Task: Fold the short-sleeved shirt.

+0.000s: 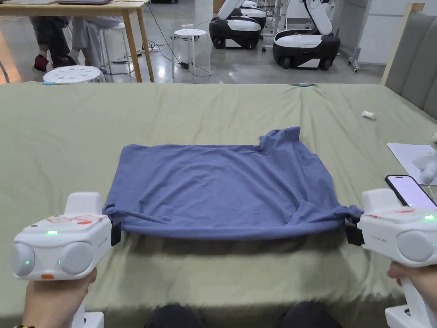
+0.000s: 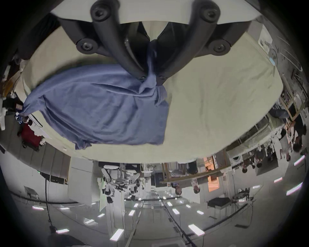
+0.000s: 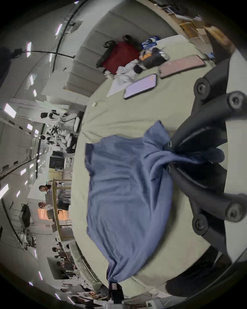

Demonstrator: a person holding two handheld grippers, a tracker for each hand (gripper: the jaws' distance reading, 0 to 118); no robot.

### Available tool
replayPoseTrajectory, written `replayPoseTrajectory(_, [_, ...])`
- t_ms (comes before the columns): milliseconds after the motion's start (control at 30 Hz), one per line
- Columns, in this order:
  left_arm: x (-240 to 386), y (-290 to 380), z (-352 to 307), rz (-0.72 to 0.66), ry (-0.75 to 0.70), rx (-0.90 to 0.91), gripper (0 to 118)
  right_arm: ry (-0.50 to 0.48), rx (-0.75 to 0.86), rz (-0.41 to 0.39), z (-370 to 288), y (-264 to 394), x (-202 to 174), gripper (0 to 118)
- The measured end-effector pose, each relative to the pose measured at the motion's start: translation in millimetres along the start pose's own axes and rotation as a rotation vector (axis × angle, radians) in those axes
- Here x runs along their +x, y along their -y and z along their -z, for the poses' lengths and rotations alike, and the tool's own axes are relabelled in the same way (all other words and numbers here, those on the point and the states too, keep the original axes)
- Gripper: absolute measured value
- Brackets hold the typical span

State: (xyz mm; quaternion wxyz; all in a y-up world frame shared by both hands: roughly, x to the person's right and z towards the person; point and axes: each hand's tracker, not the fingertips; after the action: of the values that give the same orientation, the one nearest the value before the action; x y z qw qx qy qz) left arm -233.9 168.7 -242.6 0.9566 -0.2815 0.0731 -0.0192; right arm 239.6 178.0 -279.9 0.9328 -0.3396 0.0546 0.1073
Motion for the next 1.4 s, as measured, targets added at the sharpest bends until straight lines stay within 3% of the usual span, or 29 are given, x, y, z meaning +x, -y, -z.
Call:
replayPoseTrajectory(233, [16,-64,40,0.033,-0.051,0.027,3,0.061,0.073,-0.010,48,-76,1,8])
replayPoseTrajectory(400, [25,-88,104,0.068,-0.081,-0.084,3,0.075,0.025,-0.009,103,-114,0,8])
replayPoseTrajectory(633, [46,-85,175,0.114,-0.103,-0.224,3,0.095,-0.106,-0.019,194,-114,0,8])
replayPoseTrajectory(833, [54,-77,193,0.111,-0.111,-0.249,6,0.093,-0.147,-0.009,223,-106,-2,9])
replayPoseTrajectory(900, [53,-76,191,0.097,-0.118,-0.237,32,0.097,-0.143,-0.007,221,-108,-2,21])
replayPoseTrajectory(933, [53,-77,189,0.092,-0.131,-0.230,56,0.097,-0.141,-0.006,216,-109,-2,37])
replayPoseTrajectory(967, [50,-78,187,0.100,-0.156,-0.233,88,0.107,-0.136,0.001,210,-110,-1,75])
replayPoseTrajectory(1000, [46,-79,182,0.098,-0.160,-0.230,108,0.151,-0.125,0.013,203,-111,1,101])
replayPoseTrajectory(1033, [40,-80,175,0.077,-0.153,-0.213,118,0.169,-0.110,0.015,195,-111,3,118])
replayPoseTrajectory(1100, [31,-84,152,-0.008,-0.090,-0.152,118,0.159,-0.062,0.037,172,-108,6,118])
replayPoseTrajectory(1167, [24,-83,134,-0.009,-0.094,-0.143,118,0.148,-0.033,0.044,151,-105,5,113])
replayPoseTrajectory(1233, [24,-78,119,-0.006,-0.105,-0.141,111,0.149,-0.049,0.036,137,-97,-1,111])
replayPoseTrajectory(1267, [22,-74,114,0.001,-0.108,-0.131,82,0.147,-0.044,0.026,130,-93,-4,97])
replayPoseTrajectory(1300, [22,-70,110,0.008,-0.109,-0.122,43,0.150,-0.034,0.019,125,-90,-8,77])
replayPoseTrajectory(1333, [22,-66,107,0.014,-0.116,-0.123,1,0.161,-0.028,0.017,120,-87,-13,45])
replayPoseTrajectory(1367, [25,-62,102,0.010,-0.129,-0.126,0,0.167,-0.028,0.022,116,-85,-15,6])
replayPoseTrajectory(1400, [23,-57,97,0.004,-0.113,-0.132,0,0.179,-0.024,0.039,111,-82,-17,1])
